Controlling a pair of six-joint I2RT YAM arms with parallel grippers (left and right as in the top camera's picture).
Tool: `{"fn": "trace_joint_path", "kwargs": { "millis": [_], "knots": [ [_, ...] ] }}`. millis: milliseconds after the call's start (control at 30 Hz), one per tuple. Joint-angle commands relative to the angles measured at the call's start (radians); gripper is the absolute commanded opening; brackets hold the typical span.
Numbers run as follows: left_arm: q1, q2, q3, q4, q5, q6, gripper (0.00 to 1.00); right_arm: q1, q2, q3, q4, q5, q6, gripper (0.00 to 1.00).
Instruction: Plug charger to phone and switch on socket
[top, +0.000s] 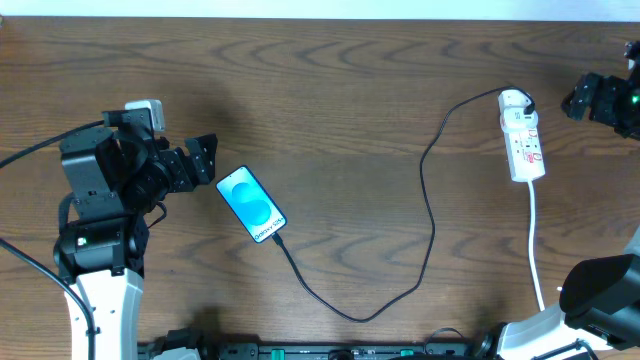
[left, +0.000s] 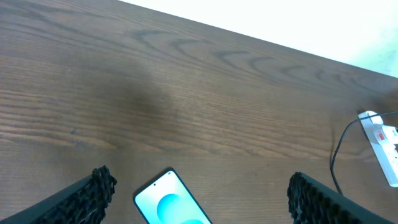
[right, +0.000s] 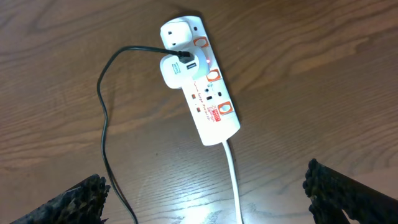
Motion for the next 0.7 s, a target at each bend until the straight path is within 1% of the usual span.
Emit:
{"fn": "trace_joint_path", "kwargs": {
  "millis": [0, 433, 667],
  "knots": [
    [0.002, 0.002, -0.003, 0.001, 0.005, 0.018, 0.91, -0.003, -0.02, 0.019, -0.001, 0.003, 0.012, 0.99],
    [0.002, -0.011, -0.003, 0.001, 0.005, 0.018, 0.91, -0.003, -0.02, 0.019, -0.001, 0.003, 0.012, 0.99],
    [0.002, -0.097, -0.005, -0.006, -0.004, 0.018, 0.91, -0.003, -0.02, 0.019, -0.001, 0.003, 0.012, 0.99]
  ]
}}
